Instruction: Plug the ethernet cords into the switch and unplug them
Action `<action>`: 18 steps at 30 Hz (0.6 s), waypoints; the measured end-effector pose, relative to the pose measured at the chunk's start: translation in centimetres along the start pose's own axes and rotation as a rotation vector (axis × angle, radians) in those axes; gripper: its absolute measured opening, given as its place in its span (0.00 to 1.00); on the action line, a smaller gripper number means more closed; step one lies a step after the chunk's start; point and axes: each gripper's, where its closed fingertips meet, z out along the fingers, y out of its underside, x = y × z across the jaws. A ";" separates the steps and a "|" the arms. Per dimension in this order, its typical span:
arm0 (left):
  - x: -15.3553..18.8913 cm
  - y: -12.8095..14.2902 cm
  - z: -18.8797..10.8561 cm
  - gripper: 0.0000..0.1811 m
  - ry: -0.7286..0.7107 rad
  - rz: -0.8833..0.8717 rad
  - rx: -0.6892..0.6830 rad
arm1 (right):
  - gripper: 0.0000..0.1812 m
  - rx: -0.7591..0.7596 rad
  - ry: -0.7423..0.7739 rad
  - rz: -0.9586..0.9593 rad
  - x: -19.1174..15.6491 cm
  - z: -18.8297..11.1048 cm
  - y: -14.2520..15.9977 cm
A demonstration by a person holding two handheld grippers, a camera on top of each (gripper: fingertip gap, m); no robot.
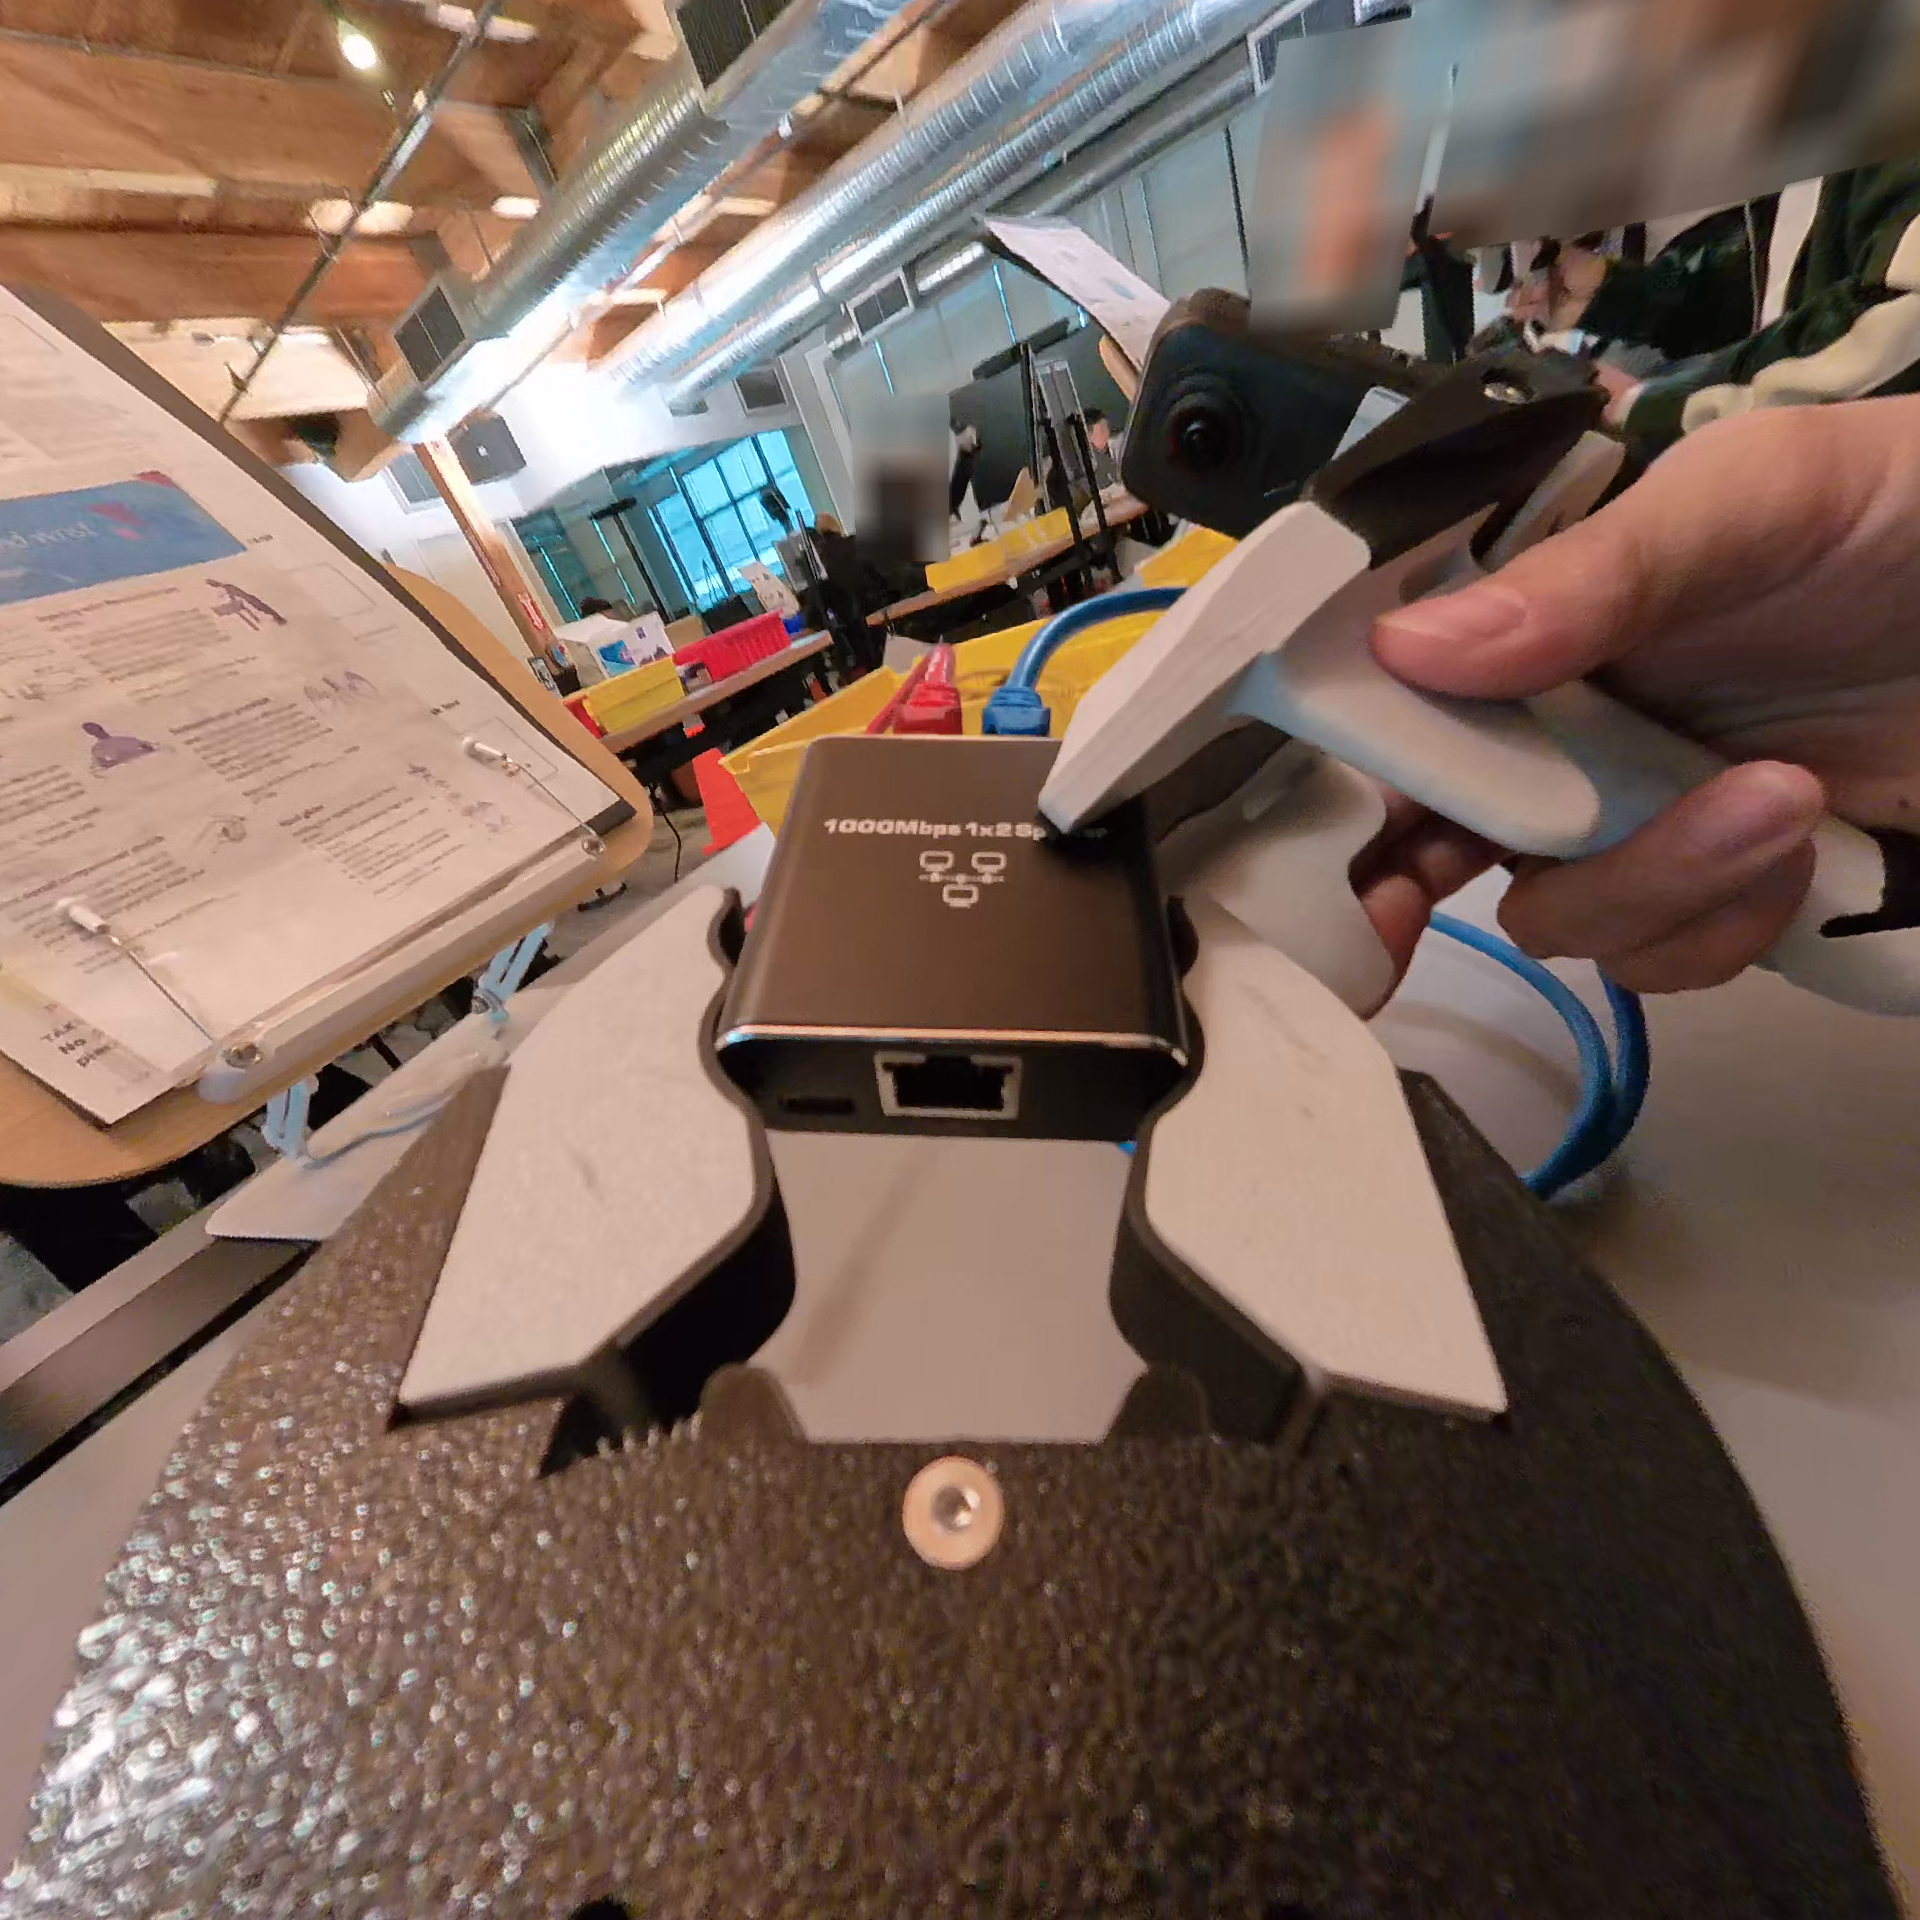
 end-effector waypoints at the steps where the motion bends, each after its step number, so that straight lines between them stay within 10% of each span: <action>1: 0.0 -0.2 0.0 0.41 -0.007 0.003 0.019 | 0.14 -0.004 0.002 -0.006 0.0 0.0 0.0; 18: -0.2 -0.4 0.0 0.41 0.031 -0.127 0.015 | 0.18 0.052 -0.057 -0.063 -0.5 -0.2 -1.0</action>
